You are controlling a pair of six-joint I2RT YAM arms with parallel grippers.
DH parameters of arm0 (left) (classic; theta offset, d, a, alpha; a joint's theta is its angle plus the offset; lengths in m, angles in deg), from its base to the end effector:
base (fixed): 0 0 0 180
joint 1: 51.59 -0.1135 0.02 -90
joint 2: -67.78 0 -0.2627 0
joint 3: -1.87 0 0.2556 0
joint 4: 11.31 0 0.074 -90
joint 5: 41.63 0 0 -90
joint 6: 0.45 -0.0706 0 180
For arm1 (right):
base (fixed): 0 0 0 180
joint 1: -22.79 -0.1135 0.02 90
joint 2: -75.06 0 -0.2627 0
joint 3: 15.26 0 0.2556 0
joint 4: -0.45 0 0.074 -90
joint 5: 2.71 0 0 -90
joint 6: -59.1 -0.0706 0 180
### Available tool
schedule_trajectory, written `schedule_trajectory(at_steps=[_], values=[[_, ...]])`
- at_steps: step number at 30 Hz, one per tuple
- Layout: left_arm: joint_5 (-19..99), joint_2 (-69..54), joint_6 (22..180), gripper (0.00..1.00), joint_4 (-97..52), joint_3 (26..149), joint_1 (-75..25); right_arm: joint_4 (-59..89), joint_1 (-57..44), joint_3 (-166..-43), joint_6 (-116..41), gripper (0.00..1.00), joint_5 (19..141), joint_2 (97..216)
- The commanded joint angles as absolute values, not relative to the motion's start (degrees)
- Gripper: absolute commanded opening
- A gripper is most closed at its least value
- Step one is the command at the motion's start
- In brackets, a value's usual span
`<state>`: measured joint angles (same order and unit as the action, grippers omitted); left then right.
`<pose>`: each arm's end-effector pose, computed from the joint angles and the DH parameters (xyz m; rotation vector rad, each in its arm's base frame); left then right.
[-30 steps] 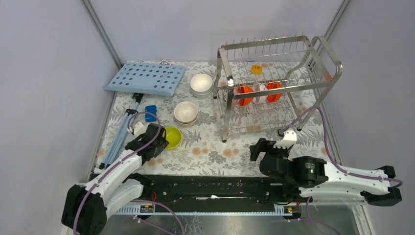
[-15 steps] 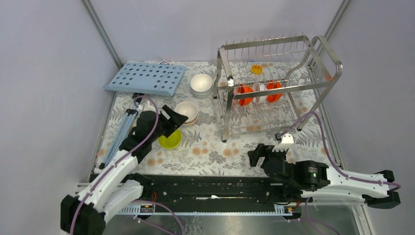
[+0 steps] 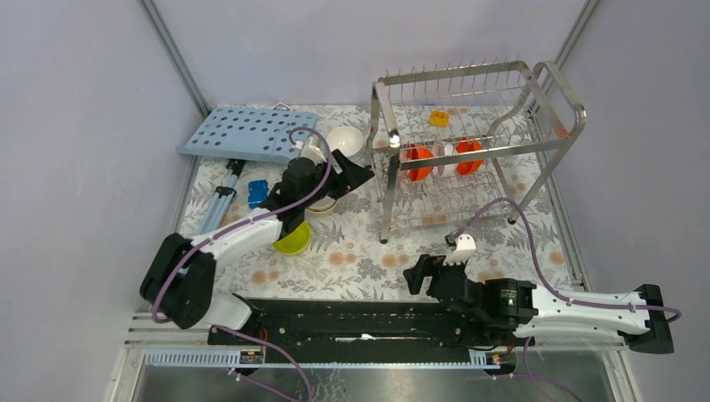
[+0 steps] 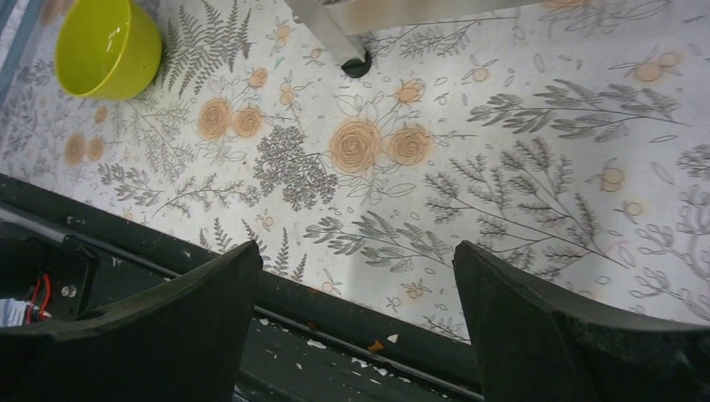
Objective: Unload the bowls from the dish rack
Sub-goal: Pick up the bowl from the dish rack.
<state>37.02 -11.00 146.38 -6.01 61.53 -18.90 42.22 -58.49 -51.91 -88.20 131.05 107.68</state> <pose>0.2866 -0.2004 0.2532 -0.2657 1.9872 -1.2443 0.0714 0.1434 0.1966 -0.0309 2.0923 0.6505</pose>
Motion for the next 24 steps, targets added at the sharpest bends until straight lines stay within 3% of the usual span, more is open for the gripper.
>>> schedule_trajectory(at_steps=[1, 14, 24], values=[[38.6, -16.85, 144.83, 0.73, 7.85, 64.42, -18.98, 33.27, -58.86, -49.45, -88.54, 0.91, 128.33, 109.52], [35.42, -35.97, 141.3, 0.71, 36.24, 67.21, -17.84, 23.75, -58.86, -41.79, -84.77, 0.83, 125.49, 101.46], [34.3, -44.74, 139.03, 0.67, 36.34, 73.19, -16.53, 24.95, -58.86, -39.84, -86.21, 0.78, 124.71, 98.21]])
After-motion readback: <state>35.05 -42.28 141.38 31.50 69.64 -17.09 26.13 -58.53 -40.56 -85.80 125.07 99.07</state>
